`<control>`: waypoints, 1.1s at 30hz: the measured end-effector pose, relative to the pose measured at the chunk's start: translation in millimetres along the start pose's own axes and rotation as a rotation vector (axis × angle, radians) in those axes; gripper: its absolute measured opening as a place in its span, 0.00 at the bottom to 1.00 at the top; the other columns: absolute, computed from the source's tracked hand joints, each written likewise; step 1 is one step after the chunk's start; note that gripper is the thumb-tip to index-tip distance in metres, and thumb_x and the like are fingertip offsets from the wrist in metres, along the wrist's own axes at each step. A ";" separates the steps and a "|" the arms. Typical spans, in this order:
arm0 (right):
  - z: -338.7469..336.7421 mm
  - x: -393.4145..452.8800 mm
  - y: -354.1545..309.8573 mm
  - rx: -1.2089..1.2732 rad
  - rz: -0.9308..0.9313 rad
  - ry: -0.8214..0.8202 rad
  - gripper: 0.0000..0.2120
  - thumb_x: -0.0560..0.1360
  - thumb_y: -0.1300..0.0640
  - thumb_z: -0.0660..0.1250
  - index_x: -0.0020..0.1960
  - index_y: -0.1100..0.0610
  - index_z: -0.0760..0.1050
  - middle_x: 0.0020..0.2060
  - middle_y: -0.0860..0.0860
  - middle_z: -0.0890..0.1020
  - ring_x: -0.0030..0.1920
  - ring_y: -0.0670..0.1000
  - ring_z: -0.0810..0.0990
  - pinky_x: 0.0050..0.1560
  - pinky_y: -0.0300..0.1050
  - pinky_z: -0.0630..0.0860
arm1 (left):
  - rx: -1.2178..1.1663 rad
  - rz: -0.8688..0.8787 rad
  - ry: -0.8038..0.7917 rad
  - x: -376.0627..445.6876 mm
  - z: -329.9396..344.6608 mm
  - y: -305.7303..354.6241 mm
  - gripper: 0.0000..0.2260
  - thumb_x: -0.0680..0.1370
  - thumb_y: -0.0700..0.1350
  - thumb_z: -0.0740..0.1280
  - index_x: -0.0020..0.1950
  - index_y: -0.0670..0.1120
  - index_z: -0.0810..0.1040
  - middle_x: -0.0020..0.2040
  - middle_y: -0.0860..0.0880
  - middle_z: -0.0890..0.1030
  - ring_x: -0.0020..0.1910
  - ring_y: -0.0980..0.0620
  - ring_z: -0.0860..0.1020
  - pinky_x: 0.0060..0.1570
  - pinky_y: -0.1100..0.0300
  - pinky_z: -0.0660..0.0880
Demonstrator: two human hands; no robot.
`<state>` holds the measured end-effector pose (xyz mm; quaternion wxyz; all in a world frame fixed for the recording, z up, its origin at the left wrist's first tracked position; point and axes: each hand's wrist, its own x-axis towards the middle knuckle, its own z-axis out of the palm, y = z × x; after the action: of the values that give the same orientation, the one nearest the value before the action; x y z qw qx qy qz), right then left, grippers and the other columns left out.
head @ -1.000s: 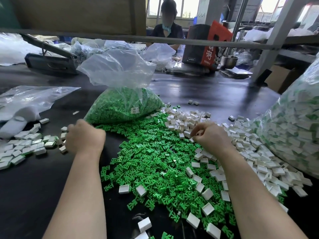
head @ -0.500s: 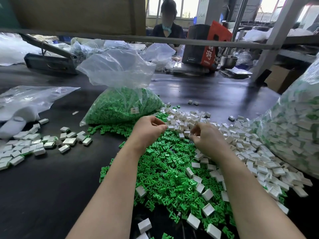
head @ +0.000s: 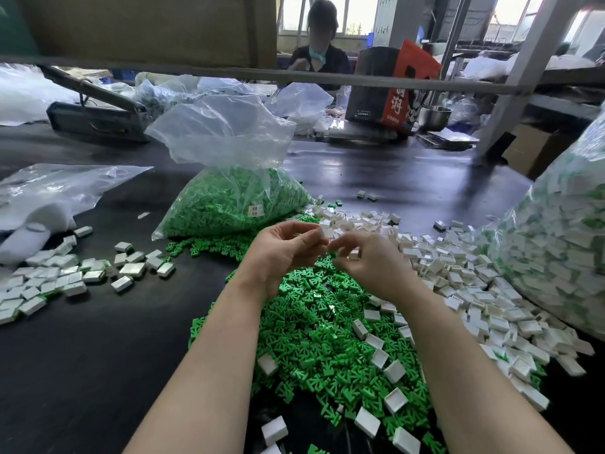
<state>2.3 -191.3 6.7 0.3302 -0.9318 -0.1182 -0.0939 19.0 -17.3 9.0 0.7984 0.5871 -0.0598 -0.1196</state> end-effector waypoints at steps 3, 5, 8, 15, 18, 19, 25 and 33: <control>7.3 -0.3 -1.7 -0.200 0.019 -0.182 0.17 0.73 0.51 0.74 0.61 0.46 0.79 0.52 0.47 0.78 0.52 0.46 0.76 0.58 0.45 0.75 | -0.098 0.006 -0.038 -0.3 -3.2 1.8 0.11 0.69 0.42 0.73 0.50 0.42 0.81 0.45 0.42 0.86 0.41 0.50 0.85 0.37 0.61 0.80; 11.0 -0.2 -4.5 -0.269 0.026 -0.210 0.15 0.72 0.49 0.74 0.59 0.44 0.80 0.54 0.48 0.77 0.56 0.49 0.74 0.61 0.48 0.73 | -0.112 0.015 -0.048 -0.2 -4.1 2.9 0.11 0.69 0.43 0.73 0.51 0.42 0.81 0.47 0.41 0.85 0.43 0.49 0.85 0.37 0.61 0.80; 11.9 -0.2 -4.8 -0.316 0.009 -0.181 0.07 0.74 0.52 0.73 0.51 0.44 0.81 0.51 0.47 0.79 0.53 0.48 0.75 0.55 0.44 0.72 | -0.110 0.018 -0.064 -0.8 -4.2 4.1 0.12 0.69 0.43 0.73 0.51 0.42 0.81 0.47 0.41 0.85 0.44 0.49 0.85 0.37 0.62 0.80; 12.1 -0.8 -5.2 -0.343 0.001 -0.181 0.06 0.74 0.54 0.71 0.50 0.46 0.80 0.50 0.45 0.78 0.50 0.47 0.75 0.54 0.43 0.71 | -0.078 0.024 -0.044 -1.5 -5.4 4.0 0.13 0.68 0.43 0.73 0.51 0.41 0.81 0.46 0.42 0.86 0.42 0.51 0.85 0.37 0.63 0.80; 13.7 -1.4 -3.8 -0.340 -0.017 -0.175 0.04 0.75 0.53 0.70 0.50 0.48 0.79 0.49 0.46 0.78 0.51 0.48 0.76 0.53 0.42 0.72 | -0.052 0.029 -0.025 -0.2 -6.8 2.9 0.12 0.68 0.43 0.73 0.49 0.41 0.81 0.45 0.42 0.86 0.41 0.51 0.84 0.38 0.63 0.80; 15.1 -1.5 -3.0 -0.323 -0.015 -0.173 0.04 0.75 0.54 0.69 0.50 0.50 0.79 0.49 0.47 0.79 0.51 0.48 0.76 0.54 0.43 0.73 | -0.047 0.030 -0.017 0.4 -7.4 2.6 0.12 0.68 0.43 0.73 0.49 0.41 0.81 0.45 0.43 0.86 0.41 0.51 0.84 0.38 0.63 0.80; 11.2 -0.9 -3.0 0.064 0.073 -0.029 0.03 0.77 0.62 0.68 0.45 0.55 0.77 0.40 0.52 0.82 0.41 0.52 0.81 0.47 0.49 0.81 | -0.046 0.028 0.004 2.0 -8.6 1.0 0.11 0.68 0.43 0.74 0.48 0.41 0.81 0.44 0.43 0.86 0.40 0.52 0.84 0.38 0.63 0.80; -4.8 -2.1 -11.3 0.916 0.223 0.111 0.10 0.73 0.67 0.71 0.53 0.58 0.81 0.42 0.54 0.85 0.36 0.43 0.80 0.33 0.34 0.73 | -0.101 0.039 0.012 1.9 -2.2 3.8 0.11 0.67 0.44 0.74 0.48 0.41 0.82 0.42 0.44 0.86 0.38 0.53 0.84 0.37 0.64 0.80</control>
<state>-3.4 -186.1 16.6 0.7210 -0.6908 -0.0288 -0.0456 21.8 -14.6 11.9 0.8297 0.5453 -0.0605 -0.1033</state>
